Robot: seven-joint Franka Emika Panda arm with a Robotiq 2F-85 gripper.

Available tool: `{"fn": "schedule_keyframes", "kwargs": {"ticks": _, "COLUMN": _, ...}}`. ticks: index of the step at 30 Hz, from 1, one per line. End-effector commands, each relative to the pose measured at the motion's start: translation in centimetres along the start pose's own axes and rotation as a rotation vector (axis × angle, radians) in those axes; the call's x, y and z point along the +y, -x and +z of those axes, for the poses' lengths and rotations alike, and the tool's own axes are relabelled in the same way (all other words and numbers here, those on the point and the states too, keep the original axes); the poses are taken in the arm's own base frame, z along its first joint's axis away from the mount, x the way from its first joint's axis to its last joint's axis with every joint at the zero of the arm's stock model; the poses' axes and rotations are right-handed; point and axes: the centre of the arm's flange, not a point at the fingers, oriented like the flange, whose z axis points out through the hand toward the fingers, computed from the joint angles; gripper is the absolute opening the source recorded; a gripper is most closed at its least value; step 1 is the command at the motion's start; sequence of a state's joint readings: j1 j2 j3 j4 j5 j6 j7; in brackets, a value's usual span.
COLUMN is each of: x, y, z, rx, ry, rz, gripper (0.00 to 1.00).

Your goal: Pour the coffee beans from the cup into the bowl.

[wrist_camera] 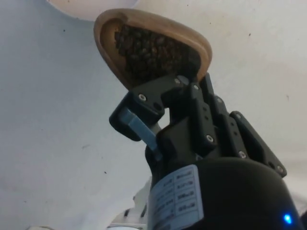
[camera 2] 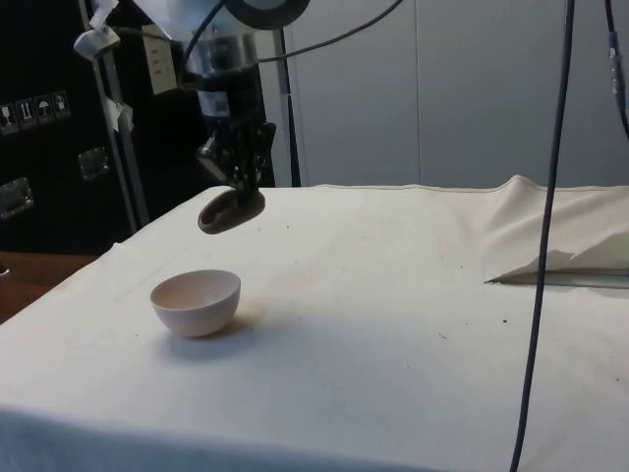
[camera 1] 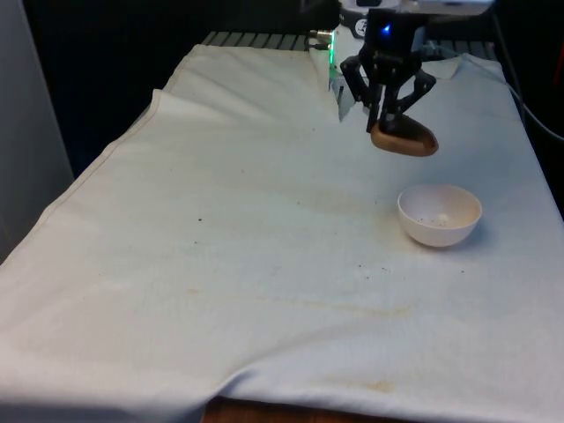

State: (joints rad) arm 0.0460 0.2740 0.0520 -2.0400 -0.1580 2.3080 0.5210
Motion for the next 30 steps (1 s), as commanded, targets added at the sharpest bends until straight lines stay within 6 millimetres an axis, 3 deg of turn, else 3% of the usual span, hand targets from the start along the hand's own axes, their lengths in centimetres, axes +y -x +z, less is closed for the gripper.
{"fn": "schedule_keyframes", "kwargs": {"ticks": 1, "x": -0.3, "y": 0.0, "z": 0.1, "rx": -0.007, "ry": 0.021, "rz": 0.001, "gripper": 0.0}}
{"fn": "schedule_keyframes", "kwargs": {"ticks": 24, "x": -1.8, "y": 0.1, "z": 1.0, "rx": 0.038, "ry": 0.126, "rz": -0.084, "gripper": 0.0}}
{"fn": "schedule_keyframes", "kwargs": {"ticks": 30, "x": -3.2, "y": -0.4, "z": 1.0, "rx": 0.06, "ry": 0.165, "rz": -0.101, "gripper": 0.0}}
